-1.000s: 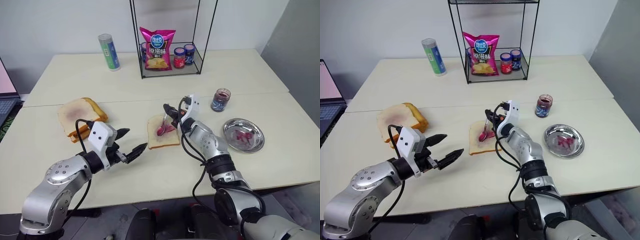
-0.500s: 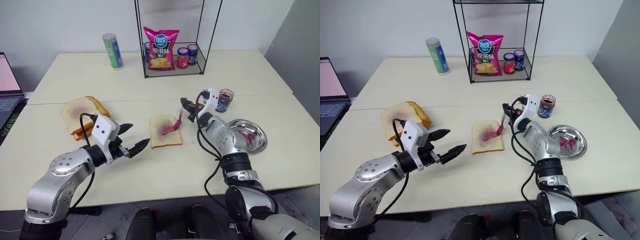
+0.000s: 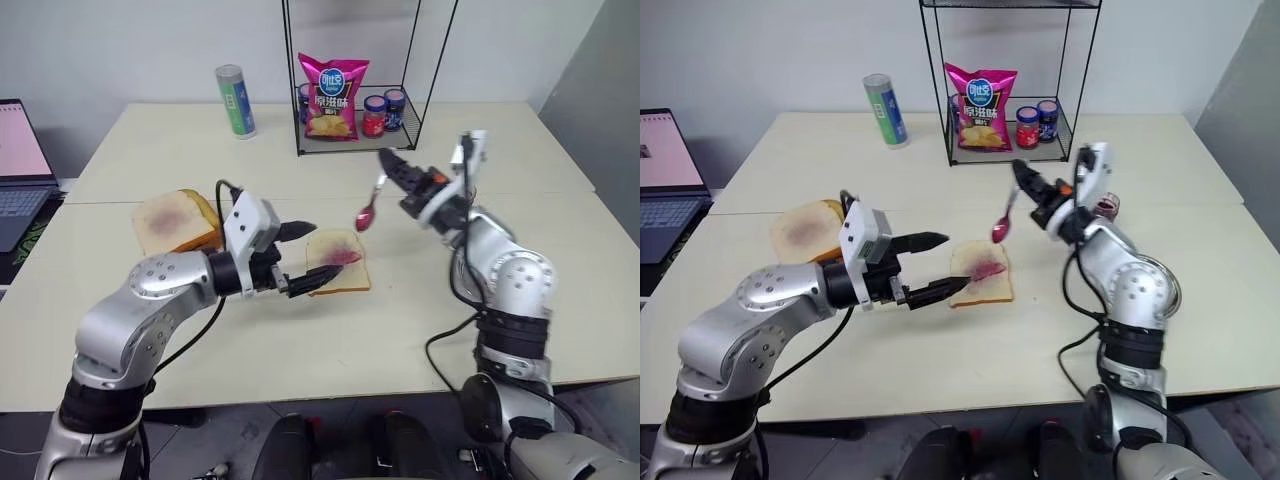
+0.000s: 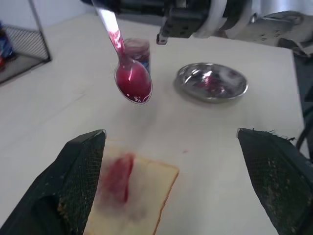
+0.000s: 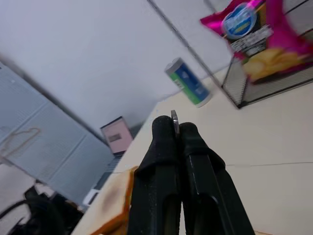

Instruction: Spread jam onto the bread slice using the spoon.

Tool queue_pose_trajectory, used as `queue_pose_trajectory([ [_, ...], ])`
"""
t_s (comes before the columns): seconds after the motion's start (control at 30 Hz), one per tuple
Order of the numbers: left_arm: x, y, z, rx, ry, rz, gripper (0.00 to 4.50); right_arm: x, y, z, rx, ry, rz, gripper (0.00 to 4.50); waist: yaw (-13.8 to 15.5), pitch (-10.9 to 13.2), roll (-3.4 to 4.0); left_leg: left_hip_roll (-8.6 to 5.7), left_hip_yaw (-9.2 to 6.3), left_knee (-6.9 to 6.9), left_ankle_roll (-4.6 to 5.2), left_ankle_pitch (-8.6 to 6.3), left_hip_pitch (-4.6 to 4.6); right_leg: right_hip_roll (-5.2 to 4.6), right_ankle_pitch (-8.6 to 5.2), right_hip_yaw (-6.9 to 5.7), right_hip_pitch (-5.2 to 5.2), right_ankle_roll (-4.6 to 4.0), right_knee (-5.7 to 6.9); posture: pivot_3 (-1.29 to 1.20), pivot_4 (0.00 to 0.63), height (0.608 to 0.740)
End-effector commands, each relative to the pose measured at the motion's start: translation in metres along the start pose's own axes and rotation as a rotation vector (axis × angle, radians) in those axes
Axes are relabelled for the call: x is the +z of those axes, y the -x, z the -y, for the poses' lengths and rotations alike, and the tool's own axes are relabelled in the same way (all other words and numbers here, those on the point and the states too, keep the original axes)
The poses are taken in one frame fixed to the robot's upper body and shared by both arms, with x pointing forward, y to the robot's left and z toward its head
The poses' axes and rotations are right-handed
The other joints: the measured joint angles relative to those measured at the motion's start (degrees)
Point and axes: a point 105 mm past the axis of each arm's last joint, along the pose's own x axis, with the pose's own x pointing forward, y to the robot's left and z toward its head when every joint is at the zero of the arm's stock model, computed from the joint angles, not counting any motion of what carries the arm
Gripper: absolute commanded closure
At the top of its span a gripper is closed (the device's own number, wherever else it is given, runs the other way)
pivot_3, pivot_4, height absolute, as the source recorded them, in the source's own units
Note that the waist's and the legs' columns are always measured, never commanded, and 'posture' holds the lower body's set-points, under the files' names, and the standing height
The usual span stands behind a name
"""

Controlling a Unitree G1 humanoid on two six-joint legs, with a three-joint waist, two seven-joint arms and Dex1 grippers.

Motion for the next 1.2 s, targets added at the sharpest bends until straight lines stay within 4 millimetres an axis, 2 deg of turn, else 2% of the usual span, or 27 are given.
queue_pose_trajectory([
  [0.03, 0.009, -0.021, 0.008, -0.105, -0.038, 0.025, 0.00, 0.035, 0.028, -0.005, -0.047, 0.096, 0.105, 4.42, -0.58, 0.00, 0.01, 0.01, -0.01, 0.00, 0.00, 0.00, 0.01, 0.01, -0.01, 0.00, -0.01, 0.01, 0.01, 0.00, 0.150, 0.740],
  [0.13, 0.011, -0.053, 0.020, -0.225, -0.104, 0.043, 0.00, 0.059, 0.062, 0.018, -0.217, 0.196, 0.175, 4.42, -0.19, 0.00, 0.02, 0.04, -0.12, -0.03, -0.01, 0.01, -0.01, 0.06, -0.11, -0.04, 0.00, 0.15, 0.05, 0.00, 0.150, 0.740],
  [0.17, 0.009, -0.064, 0.020, -0.236, -0.136, 0.048, 0.00, 0.063, 0.074, 0.032, -0.307, 0.230, 0.191, 4.42, -0.20, 0.00, 0.01, 0.02, -0.10, -0.04, -0.01, 0.01, 0.00, 0.06, -0.11, -0.04, -0.01, 0.15, 0.04, 0.00, 0.150, 0.740],
  [0.2, 0.006, -0.077, 0.020, -0.246, -0.165, 0.050, 0.00, 0.069, 0.092, 0.057, -0.453, 0.264, 0.215, 4.42, -0.18, 0.00, 0.01, 0.02, -0.06, -0.04, 0.00, 0.01, 0.02, 0.07, -0.11, -0.02, -0.01, 0.15, 0.04, 0.00, 0.150, 0.740],
  [0.27, 0.003, -0.098, 0.024, -0.279, -0.168, 0.073, 0.00, 0.071, 0.125, 0.093, -0.643, 0.272, 0.254, 4.42, 0.05, -0.03, -0.03, -0.01, -0.01, -0.04, 0.00, 0.01, 0.03, 0.06, -0.11, 0.01, 0.02, 0.15, 0.01, 0.00, 0.150, 0.740],
  [0.33, 0.002, -0.108, 0.027, -0.307, -0.165, 0.088, 0.00, 0.065, 0.138, 0.108, -0.691, 0.249, 0.257, 4.42, 0.10, -0.03, -0.03, -0.03, -0.01, 0.00, 0.01, 0.01, 0.02, 0.06, -0.14, 0.00, 0.05, 0.20, -0.04, 0.00, 0.150, 0.740],
  [0.43, 0.000, -0.118, 0.033, -0.346, -0.170, 0.100, 0.00, 0.051, 0.144, 0.127, -0.709, 0.198, 0.246, 4.42, -1.44, -0.03, 0.01, 0.00, 0.19, -0.03, 0.02, 0.00, 0.03, 0.08, -0.13, 0.29, -0.13, 0.22, 0.07, 0.00, 0.150, 0.740],
  [0.53, 0.000, -0.127, 0.036, -0.365, -0.169, 0.111, 0.00, 0.036, 0.141, 0.143, -0.686, 0.093, 0.245, 4.42, -1.54, -0.05, 0.02, 0.03, 0.14, -0.07, 0.03, 0.01, 0.12, 0.22, -0.13, 0.44, -0.11, 0.21, 0.11, 0.00, 0.150, 0.740],
  [0.7, -0.001, -0.130, 0.037, -0.353, -0.151, 0.126, 0.00, 0.031, 0.137, 0.168, -0.697, -0.004, 0.301, 4.42, -1.54, -0.07, 0.06, 0.04, 0.11, -0.08, 0.03, 0.01, 0.11, 0.30, -0.13, 0.46, -0.07, 0.20, 0.07, 0.00, 0.150, 0.740],
  [0.83, -0.005, -0.127, 0.037, -0.340, -0.142, 0.120, 0.00, 0.026, 0.134, 0.177, -0.694, -0.042, 0.312, 4.42, -1.50, -0.07, 0.07, 0.06, 0.16, -0.08, 0.03, 0.01, 0.10, 0.21, -0.12, 0.54, -0.08, 0.22, 0.04, 0.00, 0.150, 0.740],
  [0.97, -0.006, -0.125, 0.038, -0.335, -0.137, 0.116, 0.00, 0.022, 0.140, 0.184, -0.714, -0.046, 0.305, 4.42, -1.13, -0.07, 0.07, 0.05, 0.17, -0.07, 0.03, 0.01, 0.10, 0.18, -0.11, 0.55, -0.07, 0.23, 0.04, 0.00, 0.150, 0.740],
  [1.0, -0.006, -0.125, 0.038, -0.335, -0.136, 0.116, 0.00, 0.022, 0.141, 0.184, -0.716, -0.048, 0.308, 4.03, -1.06, -0.07, 0.07, 0.05, 0.18, -0.06, 0.03, 0.01, 0.10, 0.17, -0.11, 0.55, -0.07, 0.23, 0.04, 0.00, 0.150, 0.740],
  [1.03, -0.007, -0.124, 0.038, -0.334, -0.136, 0.115, 0.00, 0.022, 0.142, 0.185, -0.717, -0.049, 0.309, 3.97, -1.01, -0.07, 0.07, 0.05, 0.17, -0.05, 0.03, 0.01, 0.10, 0.17, -0.11, 0.54, -0.07, 0.24, 0.05, 0.00, 0.150, 0.740],
  [1.2, -0.007, -0.123, 0.036, -0.327, -0.134, 0.112, 0.00, 0.036, 0.149, 0.183, -0.719, -0.042, 0.350, 2.97, -0.93, -0.08, 0.08, 0.05, 0.19, -0.04, 0.03, 0.01, 0.10, 0.17, -0.10, 0.57, -0.07, 0.24, 0.06, 0.00, 0.150, 0.740],
])
